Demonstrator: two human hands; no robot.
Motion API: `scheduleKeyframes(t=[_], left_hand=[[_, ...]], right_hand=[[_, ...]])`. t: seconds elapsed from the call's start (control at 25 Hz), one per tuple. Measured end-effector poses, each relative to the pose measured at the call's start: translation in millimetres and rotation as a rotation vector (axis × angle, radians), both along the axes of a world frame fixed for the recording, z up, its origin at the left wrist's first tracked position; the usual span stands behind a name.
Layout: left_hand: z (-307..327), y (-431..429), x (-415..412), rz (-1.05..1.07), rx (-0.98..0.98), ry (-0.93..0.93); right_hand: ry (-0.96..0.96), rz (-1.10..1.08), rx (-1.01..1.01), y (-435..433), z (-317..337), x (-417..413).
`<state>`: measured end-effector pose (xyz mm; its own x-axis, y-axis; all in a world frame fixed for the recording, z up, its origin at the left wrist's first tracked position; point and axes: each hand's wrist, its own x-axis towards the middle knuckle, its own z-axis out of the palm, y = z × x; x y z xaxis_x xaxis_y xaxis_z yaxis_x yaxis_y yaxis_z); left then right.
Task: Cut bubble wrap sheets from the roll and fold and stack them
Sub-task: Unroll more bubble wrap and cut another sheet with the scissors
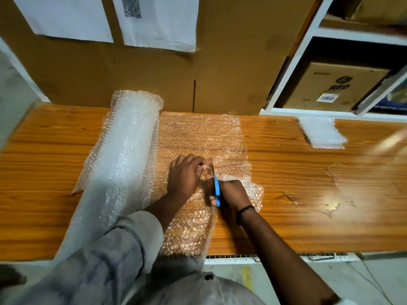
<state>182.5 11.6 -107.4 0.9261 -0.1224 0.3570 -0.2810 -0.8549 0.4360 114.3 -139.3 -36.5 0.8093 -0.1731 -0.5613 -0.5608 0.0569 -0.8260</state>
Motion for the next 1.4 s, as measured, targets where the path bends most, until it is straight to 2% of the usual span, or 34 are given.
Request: scheduleKeyframes(t=[0.24,0.56,0.76,1.12,1.4], left_hand=[[3,1,-3,-0.014,-0.018,0.035],[2,2,-2,-0.025,-0.078,0.029],[4,2,-4,-0.022,-0.102,0.038],[9,3,-5,-0.043,-0.154,0.049],[4,3,-3,-0.045,-0.154,0.065]], right_hand=[[-0.019,0.042,-0.05,7,4,13],[-0.067,0.094,-0.276,5,-9,16],[-0.098,0.04,-0.123,8,0,19],[-0.115,0.091,-0.195,6,-11,36],[-0.1,0.028,-0.1,8,-13,52]])
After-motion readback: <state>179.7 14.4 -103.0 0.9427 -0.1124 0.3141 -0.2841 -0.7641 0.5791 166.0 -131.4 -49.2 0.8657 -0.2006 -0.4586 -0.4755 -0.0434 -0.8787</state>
